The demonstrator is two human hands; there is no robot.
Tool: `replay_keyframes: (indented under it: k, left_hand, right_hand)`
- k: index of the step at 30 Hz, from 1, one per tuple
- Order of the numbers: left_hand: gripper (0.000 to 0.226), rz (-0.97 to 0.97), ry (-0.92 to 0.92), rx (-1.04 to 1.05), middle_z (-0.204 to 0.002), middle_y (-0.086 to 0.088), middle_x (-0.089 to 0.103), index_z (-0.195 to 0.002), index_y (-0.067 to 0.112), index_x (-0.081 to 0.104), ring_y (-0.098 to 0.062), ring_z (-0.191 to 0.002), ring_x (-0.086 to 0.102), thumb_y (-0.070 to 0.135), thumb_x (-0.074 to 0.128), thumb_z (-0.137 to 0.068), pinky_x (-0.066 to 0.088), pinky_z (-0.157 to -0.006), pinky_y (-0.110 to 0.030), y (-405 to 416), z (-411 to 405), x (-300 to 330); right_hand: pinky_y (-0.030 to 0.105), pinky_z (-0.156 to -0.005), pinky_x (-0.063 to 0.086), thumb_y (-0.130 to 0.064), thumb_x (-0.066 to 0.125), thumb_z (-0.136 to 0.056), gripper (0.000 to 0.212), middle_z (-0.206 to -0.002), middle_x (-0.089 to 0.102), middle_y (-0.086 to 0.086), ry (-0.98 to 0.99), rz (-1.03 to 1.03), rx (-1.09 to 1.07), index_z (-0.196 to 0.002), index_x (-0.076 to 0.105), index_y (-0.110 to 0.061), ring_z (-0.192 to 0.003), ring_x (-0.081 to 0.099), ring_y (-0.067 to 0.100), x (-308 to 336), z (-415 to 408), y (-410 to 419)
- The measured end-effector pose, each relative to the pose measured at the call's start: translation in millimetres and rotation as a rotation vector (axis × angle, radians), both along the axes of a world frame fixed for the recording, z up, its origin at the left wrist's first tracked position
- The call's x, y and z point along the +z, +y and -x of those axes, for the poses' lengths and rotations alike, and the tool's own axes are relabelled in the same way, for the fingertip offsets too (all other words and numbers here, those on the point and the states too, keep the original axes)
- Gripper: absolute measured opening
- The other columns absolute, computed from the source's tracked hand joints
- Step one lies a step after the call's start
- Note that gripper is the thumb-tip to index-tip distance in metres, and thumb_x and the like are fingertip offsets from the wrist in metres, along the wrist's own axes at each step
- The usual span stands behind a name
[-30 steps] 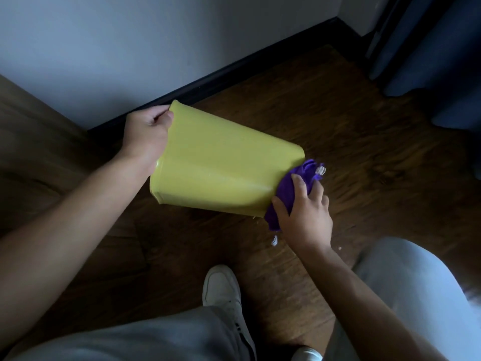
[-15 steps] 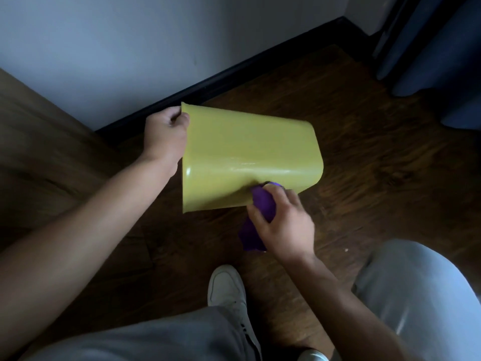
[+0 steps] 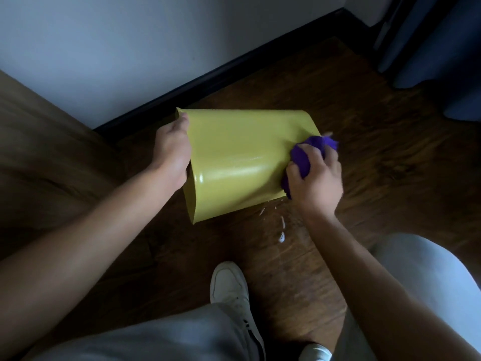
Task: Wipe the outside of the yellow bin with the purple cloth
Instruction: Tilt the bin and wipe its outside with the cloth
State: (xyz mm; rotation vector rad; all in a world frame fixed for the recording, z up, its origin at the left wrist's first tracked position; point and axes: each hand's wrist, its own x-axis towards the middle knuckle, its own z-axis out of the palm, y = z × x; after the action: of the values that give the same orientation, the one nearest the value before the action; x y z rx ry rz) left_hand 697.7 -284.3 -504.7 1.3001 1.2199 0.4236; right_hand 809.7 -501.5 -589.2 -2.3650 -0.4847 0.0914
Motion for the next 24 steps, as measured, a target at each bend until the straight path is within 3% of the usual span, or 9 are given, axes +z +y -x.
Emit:
replay_keyframes:
  k: [5,10,13,15,17,20,24]
  left_hand:
    - [0.026,-0.045,-0.021,0.056,-0.109,-0.003,0.075,-0.104,0.023,0.068,-0.02,-0.103,0.073,0.038,0.047,-0.107,0.058,-0.099,-0.045,-8,-11,1]
    - [0.033,-0.078,-0.015,0.088,-0.106,-0.01,0.076,-0.103,0.012,0.071,-0.029,-0.101,0.074,0.039,0.052,-0.101,0.058,-0.098,-0.051,0,-8,0]
    - [0.033,-0.112,0.005,0.094,-0.1,-0.01,0.074,-0.103,0.007,0.071,-0.025,-0.087,0.073,0.032,0.05,-0.105,0.059,-0.084,-0.035,5,-12,2]
    - [0.032,-0.11,0.02,0.089,-0.089,-0.006,0.072,-0.091,0.009,0.07,-0.016,-0.072,0.07,0.029,0.049,-0.107,0.056,-0.073,-0.029,12,-14,4]
    - [0.034,-0.105,0.029,0.097,-0.091,-0.008,0.073,-0.082,0.012,0.067,-0.024,-0.083,0.073,0.031,0.052,-0.106,0.06,-0.084,-0.04,22,-12,3]
    - [0.033,-0.075,0.037,0.074,-0.102,-0.01,0.075,-0.087,0.013,0.069,-0.031,-0.101,0.074,0.035,0.052,-0.105,0.058,-0.095,-0.055,32,-6,4]
    - [0.031,-0.02,0.028,0.075,-0.086,-0.002,0.074,-0.088,0.016,0.066,-0.02,-0.076,0.074,0.037,0.052,-0.106,0.062,-0.085,-0.041,31,-5,10]
  right_hand:
    - [0.036,-0.076,0.054,-0.042,0.062,-0.089,0.044,-0.139,0.056,0.009,-0.099,-0.081,0.211,-0.131,0.066,-0.03,-0.111,0.057,0.03,28,47,30]
    - [0.037,-0.076,0.053,-0.041,0.067,-0.087,0.044,-0.139,0.056,0.008,-0.139,-0.132,0.398,-0.13,0.067,-0.032,-0.107,0.055,0.031,44,87,47]
    - [0.039,-0.081,0.053,-0.038,0.07,-0.083,0.045,-0.139,0.057,0.007,-0.134,-0.165,0.492,-0.127,0.07,-0.033,-0.109,0.056,0.033,52,97,56]
    - [0.04,-0.082,0.054,-0.038,0.07,-0.081,0.046,-0.141,0.056,0.007,-0.131,-0.156,0.584,-0.127,0.07,-0.033,-0.112,0.057,0.033,55,96,57]
    - [0.039,-0.079,0.055,-0.041,0.067,-0.081,0.045,-0.141,0.055,0.006,-0.126,-0.139,0.667,-0.125,0.07,-0.032,-0.112,0.059,0.032,54,90,51]
    - [0.038,-0.076,0.058,-0.049,0.061,-0.084,0.041,-0.133,0.057,0.001,-0.028,-0.022,0.679,-0.122,0.067,-0.036,-0.107,0.065,0.029,44,76,31]
    - [0.039,-0.078,0.059,-0.057,0.053,-0.085,0.045,-0.122,0.063,-0.002,0.068,0.037,0.536,-0.124,0.064,-0.038,-0.094,0.07,0.026,27,49,-2]
